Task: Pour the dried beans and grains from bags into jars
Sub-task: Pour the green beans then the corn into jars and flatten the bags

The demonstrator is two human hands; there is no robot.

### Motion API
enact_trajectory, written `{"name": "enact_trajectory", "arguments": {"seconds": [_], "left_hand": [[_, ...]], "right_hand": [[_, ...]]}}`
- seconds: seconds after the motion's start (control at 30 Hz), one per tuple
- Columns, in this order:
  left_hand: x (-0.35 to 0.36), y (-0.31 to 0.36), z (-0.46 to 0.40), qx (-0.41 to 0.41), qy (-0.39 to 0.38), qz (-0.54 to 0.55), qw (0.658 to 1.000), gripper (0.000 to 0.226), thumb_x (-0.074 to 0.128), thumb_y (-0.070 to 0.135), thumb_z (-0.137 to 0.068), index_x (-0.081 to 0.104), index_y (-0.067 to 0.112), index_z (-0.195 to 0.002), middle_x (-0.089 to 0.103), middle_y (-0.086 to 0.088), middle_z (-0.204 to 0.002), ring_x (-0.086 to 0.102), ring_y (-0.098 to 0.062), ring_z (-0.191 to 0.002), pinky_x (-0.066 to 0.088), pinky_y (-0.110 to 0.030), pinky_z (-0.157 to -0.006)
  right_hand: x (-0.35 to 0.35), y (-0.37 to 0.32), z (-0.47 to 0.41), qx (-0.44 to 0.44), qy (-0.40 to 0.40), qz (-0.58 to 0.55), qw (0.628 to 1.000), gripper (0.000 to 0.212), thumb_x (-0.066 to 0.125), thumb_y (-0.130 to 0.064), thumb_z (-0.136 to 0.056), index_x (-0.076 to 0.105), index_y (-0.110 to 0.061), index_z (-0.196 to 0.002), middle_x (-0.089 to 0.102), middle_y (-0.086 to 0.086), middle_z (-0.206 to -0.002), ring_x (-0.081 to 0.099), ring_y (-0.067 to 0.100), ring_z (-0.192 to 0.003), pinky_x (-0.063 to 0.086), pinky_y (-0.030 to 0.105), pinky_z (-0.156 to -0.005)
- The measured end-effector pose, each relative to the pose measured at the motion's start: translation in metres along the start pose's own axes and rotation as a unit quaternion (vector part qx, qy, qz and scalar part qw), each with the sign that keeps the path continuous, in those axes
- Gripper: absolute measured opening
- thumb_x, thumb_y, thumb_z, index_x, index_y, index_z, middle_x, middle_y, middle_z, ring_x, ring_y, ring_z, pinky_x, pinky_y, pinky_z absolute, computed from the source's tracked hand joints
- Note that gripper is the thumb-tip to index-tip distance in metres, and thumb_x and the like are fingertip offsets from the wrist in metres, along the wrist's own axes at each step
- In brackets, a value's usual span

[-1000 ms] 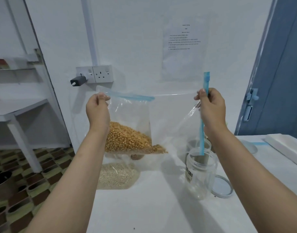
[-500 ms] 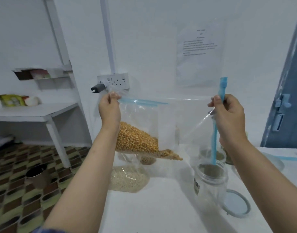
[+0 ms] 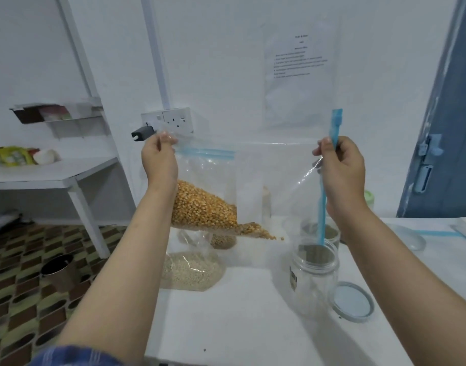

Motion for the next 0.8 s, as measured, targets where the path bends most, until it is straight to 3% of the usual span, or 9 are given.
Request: {"name": "enact_trajectory", "arguments": {"seconds": [0.27, 0.67, 0.8], "left_hand": [[0.006, 0.007, -0.005, 0.016, -0.024, 0.009, 1.0, 0.036, 0.044, 0.019, -0.104, 0.054, 0.023, -0.071, 0.051, 0.012, -0.071, 0.048, 0.002, -0.068, 0.038, -0.008, -0.066], [0.011, 0.016, -0.006, 0.013, -0.059, 0.011, 0.998, 0.027, 0.044, 0.024, -0.105, 0.058, 0.019, -0.082, 0.053, 0.012, -0.077, 0.051, -0.002, -0.078, 0.04, -0.005, -0.069], [0.014, 0.02, -0.007, 0.02, -0.069, 0.004, 0.997, 0.032, 0.043, 0.025, -0.105, 0.057, 0.024, -0.076, 0.054, 0.013, -0.077, 0.051, 0.001, -0.077, 0.04, -0.006, -0.071]], "right_hand": [[-0.001, 0.006, 0.0, 0.019, 0.023, 0.009, 1.0, 0.018, 0.049, -0.029, -0.102, 0.058, -0.026, -0.087, 0.064, -0.01, -0.08, 0.053, 0.014, -0.073, 0.046, 0.033, -0.076], [-0.005, 0.009, 0.005, 0.031, 0.036, 0.001, 0.999, 0.019, 0.046, -0.027, -0.104, 0.056, -0.023, -0.089, 0.061, -0.009, -0.081, 0.053, 0.008, -0.068, 0.045, 0.025, -0.074], [-0.008, 0.007, 0.004, 0.028, 0.04, 0.0, 0.999, 0.019, 0.046, -0.027, -0.105, 0.056, -0.022, -0.088, 0.061, -0.008, -0.083, 0.053, 0.009, -0.071, 0.046, 0.026, -0.076]]}}
Point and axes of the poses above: each hand's wrist, its own z-axis away from the middle knuckle, its own x-axis out of the palm, y = z × x, the point moved 1 cm from there along -z, towards the middle knuckle
